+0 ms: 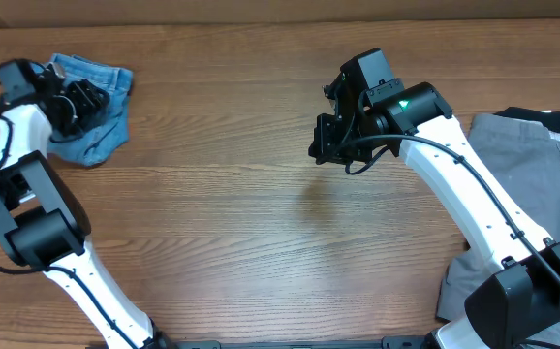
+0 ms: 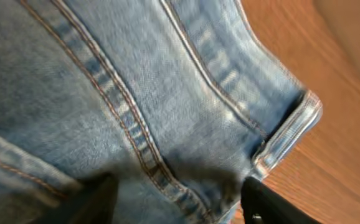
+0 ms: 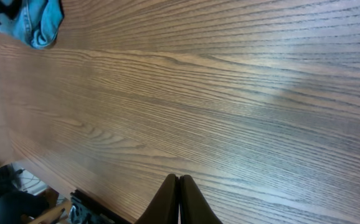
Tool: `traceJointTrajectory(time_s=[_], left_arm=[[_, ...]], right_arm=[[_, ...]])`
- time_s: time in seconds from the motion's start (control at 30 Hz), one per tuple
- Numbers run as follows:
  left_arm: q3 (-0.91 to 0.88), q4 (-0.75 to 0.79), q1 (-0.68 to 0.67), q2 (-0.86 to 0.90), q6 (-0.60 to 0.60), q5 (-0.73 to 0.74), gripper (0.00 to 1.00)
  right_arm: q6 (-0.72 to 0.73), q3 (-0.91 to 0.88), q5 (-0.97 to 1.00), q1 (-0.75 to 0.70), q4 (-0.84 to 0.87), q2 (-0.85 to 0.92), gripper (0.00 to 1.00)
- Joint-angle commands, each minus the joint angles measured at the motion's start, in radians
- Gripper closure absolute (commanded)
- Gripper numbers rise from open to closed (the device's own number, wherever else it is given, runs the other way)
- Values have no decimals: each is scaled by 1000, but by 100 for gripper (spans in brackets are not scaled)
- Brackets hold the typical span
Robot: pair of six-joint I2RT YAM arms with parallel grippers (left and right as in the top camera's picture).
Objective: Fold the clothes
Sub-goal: 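Release the jeans and lift both grippers away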
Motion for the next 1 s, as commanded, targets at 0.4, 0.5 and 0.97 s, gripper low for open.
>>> traceJointTrajectory(time_s=[0.4,0.5,0.97], left_arm=[[240,-462,13,-367,405,101,0],[240,-562,-28,-507,475,99,0],[239,-978,-443,-904,402,-190,0]], right_arm=[[3,4,20,-3,70,-60,72],[3,25,92,-3,113,-126,68],[-4,117,392,-3,212,-482,0]])
